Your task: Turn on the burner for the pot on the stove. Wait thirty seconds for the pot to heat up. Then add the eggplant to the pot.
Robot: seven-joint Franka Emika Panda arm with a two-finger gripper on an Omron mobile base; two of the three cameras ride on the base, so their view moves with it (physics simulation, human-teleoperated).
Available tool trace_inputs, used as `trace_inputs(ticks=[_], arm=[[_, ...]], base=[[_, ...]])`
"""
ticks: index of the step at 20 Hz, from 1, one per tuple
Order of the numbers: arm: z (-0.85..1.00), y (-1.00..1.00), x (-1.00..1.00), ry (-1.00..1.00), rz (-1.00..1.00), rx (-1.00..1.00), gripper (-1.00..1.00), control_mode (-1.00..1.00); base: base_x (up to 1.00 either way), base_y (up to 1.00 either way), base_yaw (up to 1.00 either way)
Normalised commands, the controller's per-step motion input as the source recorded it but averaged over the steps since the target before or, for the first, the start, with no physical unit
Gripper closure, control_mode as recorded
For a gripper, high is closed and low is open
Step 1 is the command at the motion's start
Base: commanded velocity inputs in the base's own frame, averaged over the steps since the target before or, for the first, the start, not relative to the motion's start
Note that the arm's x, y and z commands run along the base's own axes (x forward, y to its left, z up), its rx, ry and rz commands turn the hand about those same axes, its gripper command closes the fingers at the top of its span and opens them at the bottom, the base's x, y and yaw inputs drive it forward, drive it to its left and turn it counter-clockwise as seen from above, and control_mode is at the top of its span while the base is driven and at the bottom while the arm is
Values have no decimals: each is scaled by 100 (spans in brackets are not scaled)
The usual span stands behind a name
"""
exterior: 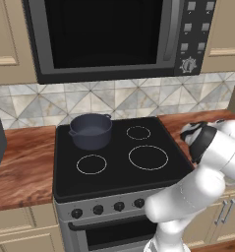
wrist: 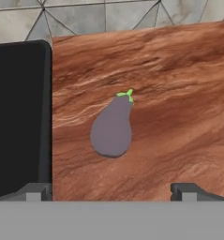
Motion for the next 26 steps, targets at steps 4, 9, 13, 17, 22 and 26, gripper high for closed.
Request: trace_inputs(ticks=[4,9,13,17,22,26], arm=[[0,0,0,0,0,0,-100,-100],[0,0,14,0,0,0,-100,-100],[0,-3,24,0,0,0,-100,-100],[0,0,19,0,0,0,-100,-100],[-1,-1,13,0,0,0,-100,-100],[0,0,2,0,0,0,-100,-100]], base=[[0,0,0],[0,0,0],[0,0,0],[0,0,0],[0,0,0],[0,0,0]])
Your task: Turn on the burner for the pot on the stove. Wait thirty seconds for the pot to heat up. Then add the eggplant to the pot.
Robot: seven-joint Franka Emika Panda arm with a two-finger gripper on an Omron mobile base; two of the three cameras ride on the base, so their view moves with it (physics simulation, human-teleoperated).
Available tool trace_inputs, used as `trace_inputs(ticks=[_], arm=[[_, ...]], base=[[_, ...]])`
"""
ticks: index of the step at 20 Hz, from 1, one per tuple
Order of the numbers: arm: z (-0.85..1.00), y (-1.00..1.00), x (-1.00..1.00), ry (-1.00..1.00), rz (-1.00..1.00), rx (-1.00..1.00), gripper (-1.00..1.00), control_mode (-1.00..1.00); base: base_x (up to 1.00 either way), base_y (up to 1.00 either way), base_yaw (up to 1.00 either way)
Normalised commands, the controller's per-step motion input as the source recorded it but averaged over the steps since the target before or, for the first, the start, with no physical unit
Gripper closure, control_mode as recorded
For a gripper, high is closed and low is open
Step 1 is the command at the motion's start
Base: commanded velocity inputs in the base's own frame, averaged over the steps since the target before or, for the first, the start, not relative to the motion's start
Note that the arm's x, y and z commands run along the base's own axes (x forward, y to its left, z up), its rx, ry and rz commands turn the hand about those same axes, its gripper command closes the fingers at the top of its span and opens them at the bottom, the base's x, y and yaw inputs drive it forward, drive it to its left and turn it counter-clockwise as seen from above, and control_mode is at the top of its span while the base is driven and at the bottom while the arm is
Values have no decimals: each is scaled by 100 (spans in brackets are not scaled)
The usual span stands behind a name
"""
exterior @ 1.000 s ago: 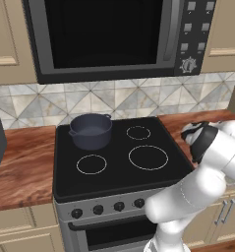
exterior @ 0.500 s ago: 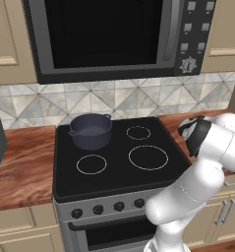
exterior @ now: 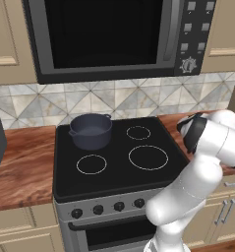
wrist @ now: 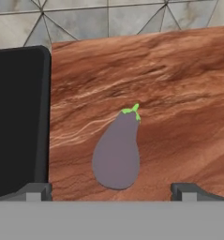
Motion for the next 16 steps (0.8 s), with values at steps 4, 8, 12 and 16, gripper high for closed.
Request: trace_inputs(ticks=[4,8,12,16], arm=[[-2,-6,2,0,0,0,-100,-100],[-7,-10,2,0,0,0,-100,-100],[-9,-2,9,0,0,0,-100,-100],[-10,0,1,0,0,0,-100,-100]], base=[[0,0,0],[0,0,0],[0,0,0],[0,0,0]])
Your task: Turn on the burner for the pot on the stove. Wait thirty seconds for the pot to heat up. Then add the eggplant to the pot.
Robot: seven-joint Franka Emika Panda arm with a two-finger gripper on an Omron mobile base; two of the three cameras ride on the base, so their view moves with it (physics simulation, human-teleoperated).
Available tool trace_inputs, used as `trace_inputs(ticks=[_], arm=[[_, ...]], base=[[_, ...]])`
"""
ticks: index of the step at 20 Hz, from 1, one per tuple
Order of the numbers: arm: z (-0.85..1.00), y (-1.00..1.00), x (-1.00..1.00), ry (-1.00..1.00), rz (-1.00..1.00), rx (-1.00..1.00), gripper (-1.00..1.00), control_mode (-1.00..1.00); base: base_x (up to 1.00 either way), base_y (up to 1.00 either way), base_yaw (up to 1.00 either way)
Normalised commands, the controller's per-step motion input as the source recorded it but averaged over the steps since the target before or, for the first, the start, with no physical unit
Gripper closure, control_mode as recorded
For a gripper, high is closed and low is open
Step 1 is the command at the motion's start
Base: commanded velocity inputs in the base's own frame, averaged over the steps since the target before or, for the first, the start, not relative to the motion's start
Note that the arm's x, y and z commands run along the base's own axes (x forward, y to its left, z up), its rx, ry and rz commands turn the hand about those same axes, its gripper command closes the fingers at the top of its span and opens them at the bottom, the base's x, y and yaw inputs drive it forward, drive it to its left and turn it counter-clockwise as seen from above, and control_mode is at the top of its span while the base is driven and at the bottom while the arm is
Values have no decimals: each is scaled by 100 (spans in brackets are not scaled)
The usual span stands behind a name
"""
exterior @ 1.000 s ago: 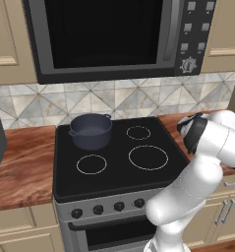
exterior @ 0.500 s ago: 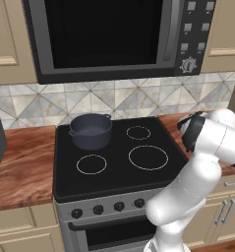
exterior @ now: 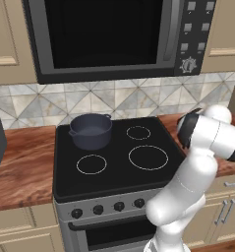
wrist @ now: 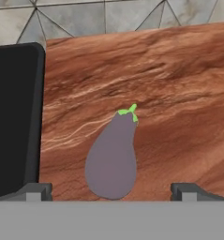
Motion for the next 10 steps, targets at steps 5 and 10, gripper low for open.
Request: trace_inputs(ticks=[5,10], arm=[[-16,0,0,0,0,0,-100,-100],[-13,0,0,0,0,0,-100,-100]], base=[[0,0,0],[0,0,0]])
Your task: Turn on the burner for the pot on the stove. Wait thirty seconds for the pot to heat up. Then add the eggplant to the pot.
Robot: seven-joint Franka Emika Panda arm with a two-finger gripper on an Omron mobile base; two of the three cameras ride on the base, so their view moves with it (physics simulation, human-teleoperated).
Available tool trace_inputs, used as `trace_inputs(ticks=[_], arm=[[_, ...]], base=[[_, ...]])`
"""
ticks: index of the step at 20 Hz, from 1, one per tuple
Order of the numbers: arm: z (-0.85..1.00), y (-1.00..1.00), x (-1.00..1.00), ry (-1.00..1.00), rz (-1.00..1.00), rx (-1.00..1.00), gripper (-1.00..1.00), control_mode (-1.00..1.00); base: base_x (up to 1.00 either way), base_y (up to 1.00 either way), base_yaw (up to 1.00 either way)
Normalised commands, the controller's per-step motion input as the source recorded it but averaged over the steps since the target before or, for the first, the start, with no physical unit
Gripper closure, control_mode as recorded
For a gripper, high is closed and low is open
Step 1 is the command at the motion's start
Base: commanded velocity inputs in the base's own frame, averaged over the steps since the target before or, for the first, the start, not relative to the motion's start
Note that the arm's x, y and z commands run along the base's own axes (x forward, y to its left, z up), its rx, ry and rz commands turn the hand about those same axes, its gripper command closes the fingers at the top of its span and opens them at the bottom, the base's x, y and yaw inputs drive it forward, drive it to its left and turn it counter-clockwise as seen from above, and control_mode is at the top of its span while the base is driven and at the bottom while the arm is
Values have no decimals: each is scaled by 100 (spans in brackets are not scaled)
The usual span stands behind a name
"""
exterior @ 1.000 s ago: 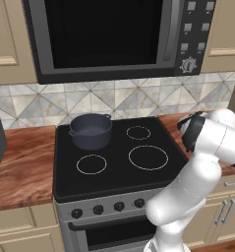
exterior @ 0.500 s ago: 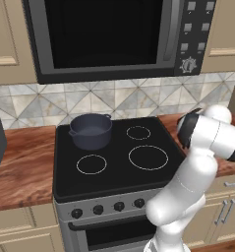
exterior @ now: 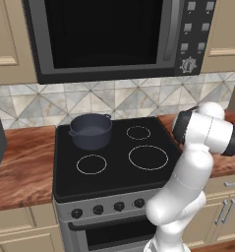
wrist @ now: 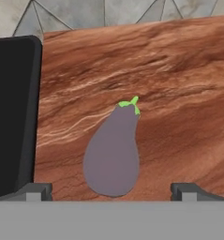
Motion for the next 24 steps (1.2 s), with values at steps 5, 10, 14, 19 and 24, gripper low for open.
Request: trace_inputs(ticks=[5,10,14,19,24], arm=[[-16,0,1,0,0,0,-100,-100],[-8,0,0,0,0,0,-100,-100],[-9,0,2,0,0,0,-100,-100],[-6,0,13,0,0,0,-100,-100],[0,-2,5,0,0,0,-100,-100]], base=[[0,0,0],[0,0,0],[0,0,0],[0,0,0],[0,0,0]])
